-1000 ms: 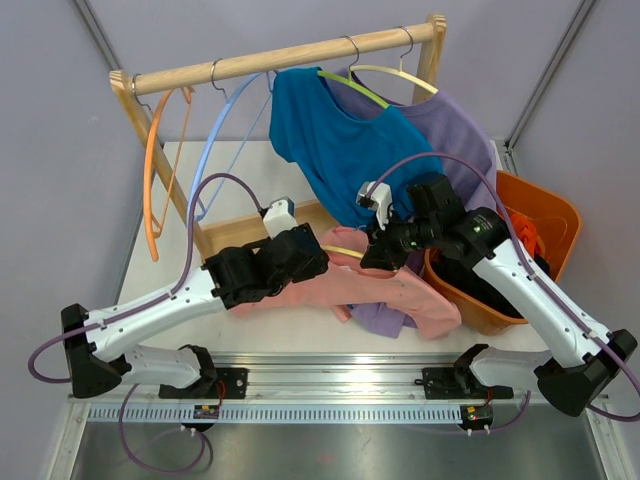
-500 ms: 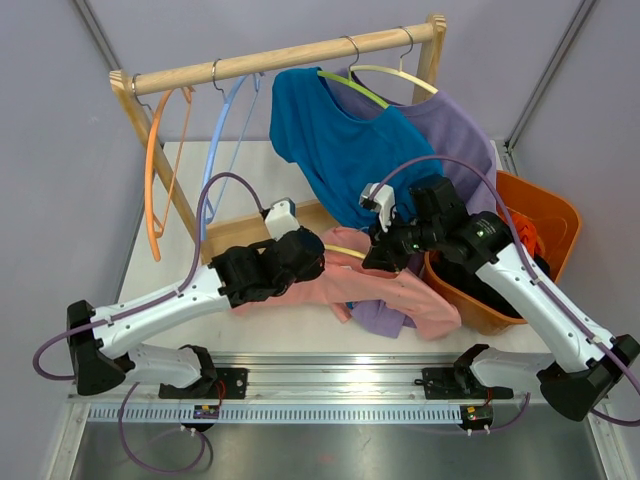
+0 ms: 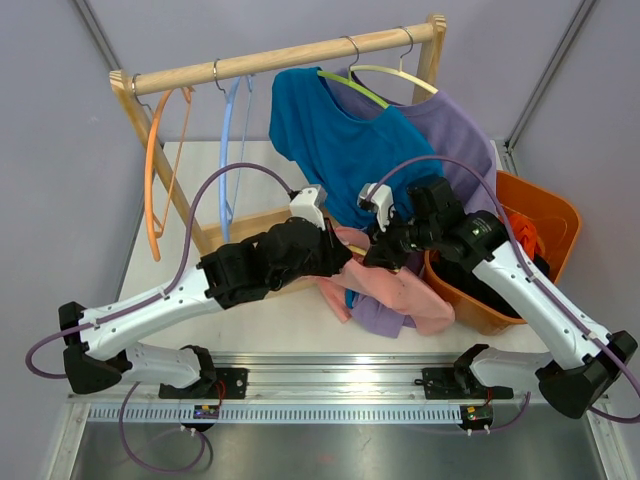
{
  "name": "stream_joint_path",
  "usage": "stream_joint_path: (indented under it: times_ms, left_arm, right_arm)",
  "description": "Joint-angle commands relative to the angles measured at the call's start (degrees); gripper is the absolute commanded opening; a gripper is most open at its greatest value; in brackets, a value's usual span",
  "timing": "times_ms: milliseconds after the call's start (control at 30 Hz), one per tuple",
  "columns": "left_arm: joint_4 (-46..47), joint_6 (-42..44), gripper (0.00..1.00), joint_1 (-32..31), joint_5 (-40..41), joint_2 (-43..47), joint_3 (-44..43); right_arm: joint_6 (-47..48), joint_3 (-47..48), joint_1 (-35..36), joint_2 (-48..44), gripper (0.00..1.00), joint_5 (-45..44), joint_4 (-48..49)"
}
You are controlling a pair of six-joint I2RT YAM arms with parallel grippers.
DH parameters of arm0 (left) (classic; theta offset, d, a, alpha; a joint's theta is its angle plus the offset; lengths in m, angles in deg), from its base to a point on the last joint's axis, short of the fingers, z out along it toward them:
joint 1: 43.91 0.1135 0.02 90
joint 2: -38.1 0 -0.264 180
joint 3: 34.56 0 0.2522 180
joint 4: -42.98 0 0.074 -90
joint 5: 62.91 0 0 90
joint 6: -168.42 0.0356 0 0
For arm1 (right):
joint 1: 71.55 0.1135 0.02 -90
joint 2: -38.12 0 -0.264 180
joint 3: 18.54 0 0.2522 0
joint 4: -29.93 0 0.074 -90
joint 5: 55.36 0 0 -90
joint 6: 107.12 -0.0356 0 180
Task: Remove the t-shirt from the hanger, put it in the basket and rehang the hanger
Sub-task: Remove the tshirt from the hanger
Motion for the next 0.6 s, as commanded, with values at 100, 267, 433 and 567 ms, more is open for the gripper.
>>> stream_joint_path:
  times_ms: [100,267,433,567]
  left_arm:
    - [8.7,5.2,0.00,-2.1,-10.1,-1.4,-6.2]
    - [11.7,5.9,0.00,-2.2,-12.8,-2.8,-5.5]
    - [6.5,7.4,0.13,-2.1,-12.1,-4.0,-6.9]
    - [5.5,8.3,0.42,-2.1,-11.5,-1.5,-3.4]
  right_arm:
    - [1.4,4.9,-0.5,0.5,0.00,3.0,3.4]
    - [2.9,6.3,-0.5,0.7,0.00,6.1,3.6]
    - [4.1,6.6,-0.5,0.1,0.00,8.1,3.4]
    - [4.5,6.6,-0.6,-0.9,0.00,9.3,2.9]
